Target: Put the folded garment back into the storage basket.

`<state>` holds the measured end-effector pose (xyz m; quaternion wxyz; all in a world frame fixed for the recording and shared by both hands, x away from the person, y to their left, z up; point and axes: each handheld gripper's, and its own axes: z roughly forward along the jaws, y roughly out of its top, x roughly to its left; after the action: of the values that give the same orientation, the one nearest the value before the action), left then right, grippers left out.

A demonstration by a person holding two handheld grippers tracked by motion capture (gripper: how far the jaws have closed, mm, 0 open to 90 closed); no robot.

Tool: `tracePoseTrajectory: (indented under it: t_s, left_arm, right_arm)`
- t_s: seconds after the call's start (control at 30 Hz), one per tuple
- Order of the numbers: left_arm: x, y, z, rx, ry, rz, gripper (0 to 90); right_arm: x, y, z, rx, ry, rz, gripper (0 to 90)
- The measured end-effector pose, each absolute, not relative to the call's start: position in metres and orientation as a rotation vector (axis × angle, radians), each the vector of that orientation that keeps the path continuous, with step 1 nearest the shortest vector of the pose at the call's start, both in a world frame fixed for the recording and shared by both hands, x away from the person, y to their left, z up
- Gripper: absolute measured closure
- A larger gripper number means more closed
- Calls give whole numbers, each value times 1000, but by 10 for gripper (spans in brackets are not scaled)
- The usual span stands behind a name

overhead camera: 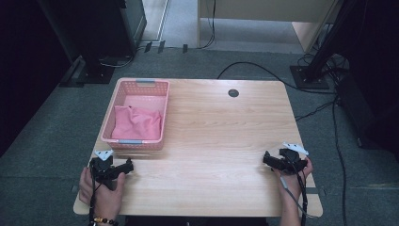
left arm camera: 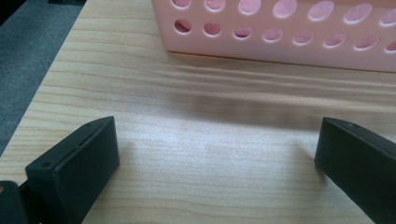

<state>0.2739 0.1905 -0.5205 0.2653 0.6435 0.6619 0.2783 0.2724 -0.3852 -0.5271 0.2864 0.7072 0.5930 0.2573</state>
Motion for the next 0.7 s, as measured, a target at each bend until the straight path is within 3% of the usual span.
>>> tracePoseTrajectory:
  t_s: [0.7]
  left_arm:
    - [274,191,-520,1738,1788,752,0]
  right_arm:
    - [262,-395,-527,1901,1570,684,0]
